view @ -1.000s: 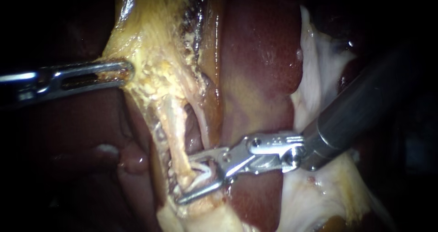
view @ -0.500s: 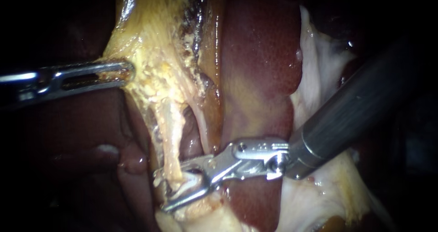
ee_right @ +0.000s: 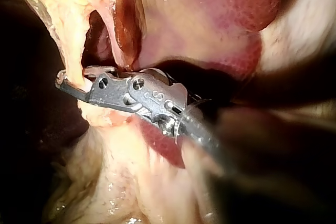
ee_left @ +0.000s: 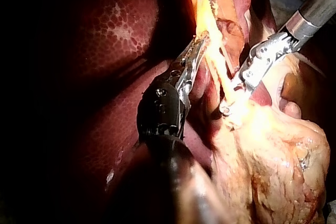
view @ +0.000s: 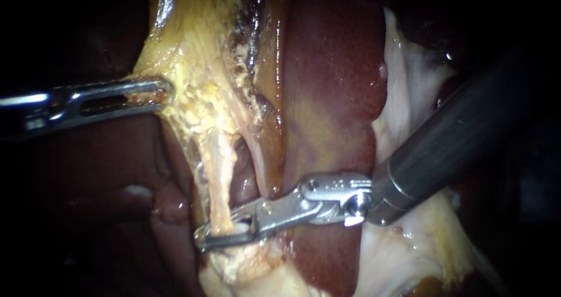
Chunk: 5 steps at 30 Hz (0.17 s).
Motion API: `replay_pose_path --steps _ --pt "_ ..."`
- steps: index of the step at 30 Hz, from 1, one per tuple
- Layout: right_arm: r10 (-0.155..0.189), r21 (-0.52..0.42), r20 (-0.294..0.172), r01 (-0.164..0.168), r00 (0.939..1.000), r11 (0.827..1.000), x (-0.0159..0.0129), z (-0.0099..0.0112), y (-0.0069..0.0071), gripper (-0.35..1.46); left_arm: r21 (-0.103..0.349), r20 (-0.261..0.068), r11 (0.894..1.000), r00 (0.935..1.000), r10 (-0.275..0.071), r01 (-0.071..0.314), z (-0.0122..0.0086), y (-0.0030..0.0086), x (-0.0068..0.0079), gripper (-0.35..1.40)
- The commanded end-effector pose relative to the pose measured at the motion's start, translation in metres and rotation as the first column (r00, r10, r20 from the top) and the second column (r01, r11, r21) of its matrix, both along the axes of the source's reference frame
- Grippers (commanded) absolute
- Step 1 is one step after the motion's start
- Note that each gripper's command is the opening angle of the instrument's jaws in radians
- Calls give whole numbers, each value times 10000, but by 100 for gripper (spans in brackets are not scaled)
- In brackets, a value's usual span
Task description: Clipping first clip left tube
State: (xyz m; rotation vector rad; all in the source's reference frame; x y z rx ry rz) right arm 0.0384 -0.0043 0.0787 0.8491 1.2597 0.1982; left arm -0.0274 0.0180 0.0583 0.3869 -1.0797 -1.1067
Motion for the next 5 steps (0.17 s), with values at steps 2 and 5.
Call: replay_pose_path --steps 2,5 --pt "-3 5 -2 3 10000 10000 0 0 -1 -35 -2 -1 10000 10000 -2 2 0 0 0 -35" --pt "-4 5 -3 4 10000 10000 0 -1 -1 -35 -2 -2 10000 10000 -4 4 0 0 -1 -35"
